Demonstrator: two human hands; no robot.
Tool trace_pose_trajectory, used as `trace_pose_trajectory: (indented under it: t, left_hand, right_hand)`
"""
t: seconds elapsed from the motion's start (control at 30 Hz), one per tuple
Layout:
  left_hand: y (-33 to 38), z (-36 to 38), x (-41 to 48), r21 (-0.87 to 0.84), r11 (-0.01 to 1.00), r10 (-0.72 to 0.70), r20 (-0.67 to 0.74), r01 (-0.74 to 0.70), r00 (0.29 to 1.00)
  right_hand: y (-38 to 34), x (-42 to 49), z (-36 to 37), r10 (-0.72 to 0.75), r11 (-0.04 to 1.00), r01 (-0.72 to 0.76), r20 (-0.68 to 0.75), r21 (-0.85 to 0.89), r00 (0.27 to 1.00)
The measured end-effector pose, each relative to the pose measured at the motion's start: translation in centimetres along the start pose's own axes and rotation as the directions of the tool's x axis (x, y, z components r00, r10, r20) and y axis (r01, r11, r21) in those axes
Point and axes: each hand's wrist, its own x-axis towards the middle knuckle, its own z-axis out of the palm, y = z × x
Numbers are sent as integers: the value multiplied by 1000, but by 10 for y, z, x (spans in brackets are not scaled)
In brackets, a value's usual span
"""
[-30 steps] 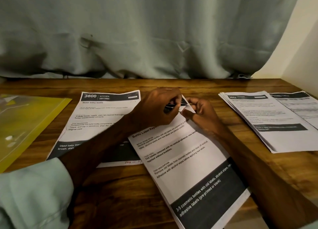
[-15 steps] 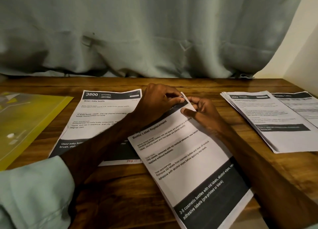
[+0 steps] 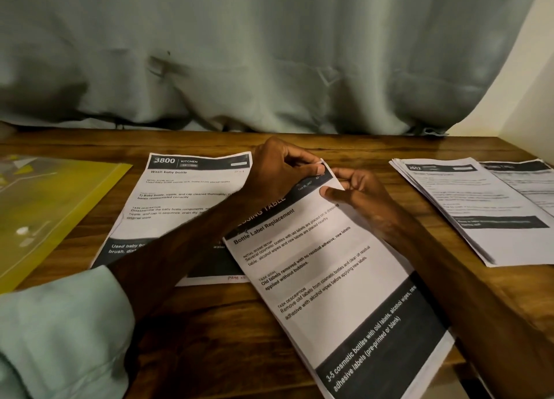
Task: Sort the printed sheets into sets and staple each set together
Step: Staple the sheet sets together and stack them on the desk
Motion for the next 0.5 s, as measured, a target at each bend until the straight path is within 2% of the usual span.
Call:
trace_pose_trajectory:
  t: [0.5]
  left_hand:
    - [0,-1,-1,-49,999,-16,-6,16,1000]
  right_hand:
    - [1,2,-1,-1,1000,1,24,-2,1000]
